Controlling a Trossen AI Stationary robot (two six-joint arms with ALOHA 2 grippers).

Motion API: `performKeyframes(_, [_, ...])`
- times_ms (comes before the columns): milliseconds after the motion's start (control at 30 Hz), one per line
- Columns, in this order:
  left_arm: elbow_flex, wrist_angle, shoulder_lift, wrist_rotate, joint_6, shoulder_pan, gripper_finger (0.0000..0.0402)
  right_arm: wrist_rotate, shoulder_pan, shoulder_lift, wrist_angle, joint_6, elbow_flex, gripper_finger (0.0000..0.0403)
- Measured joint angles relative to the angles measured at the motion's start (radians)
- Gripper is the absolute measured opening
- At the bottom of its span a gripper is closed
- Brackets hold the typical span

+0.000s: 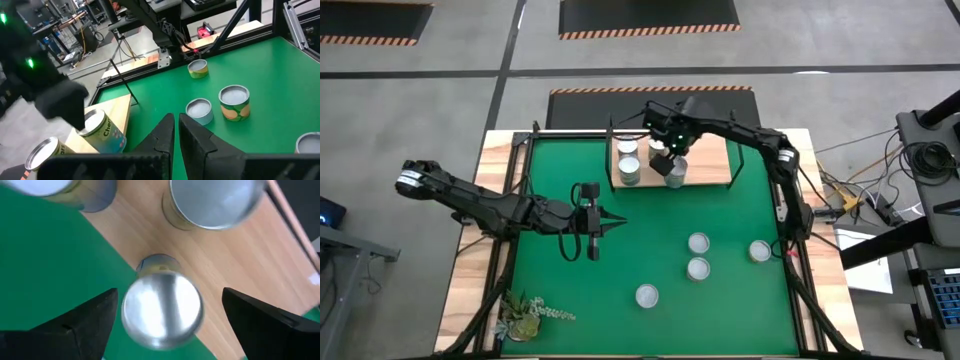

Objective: Pick and place cans onto a shelf
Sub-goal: Put the canned cherries on the shelf

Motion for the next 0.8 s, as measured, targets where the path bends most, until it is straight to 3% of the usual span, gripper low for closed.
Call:
performKeyframes(233, [0.000, -0.001, 0.000, 0.000, -0.010, 0.000, 0.0008, 0.003, 0.034, -0.129, -0.023, 0.003, -0.033, 0.0299])
performKeyframes(400, [0.000, -0.005, 0.000, 0.000, -0.022, 0.000, 0.0008, 0.002, 0.087, -0.210, -0.031, -0.013, -0.212, 0.0203])
performKeyframes(667, [0.000, -0.008, 0.000, 0.001, -0.029, 0.000, 0.0008, 0.055, 0.110, -0.353, 0.318, -0.019, -0.614, 0.0025])
performKeyframes(800, [0.000, -0.008, 0.000, 0.001, -0.029, 0.000, 0.0008, 0.065, 0.090, -0.388, 0.423, -0.017, -0.696, 0.0014])
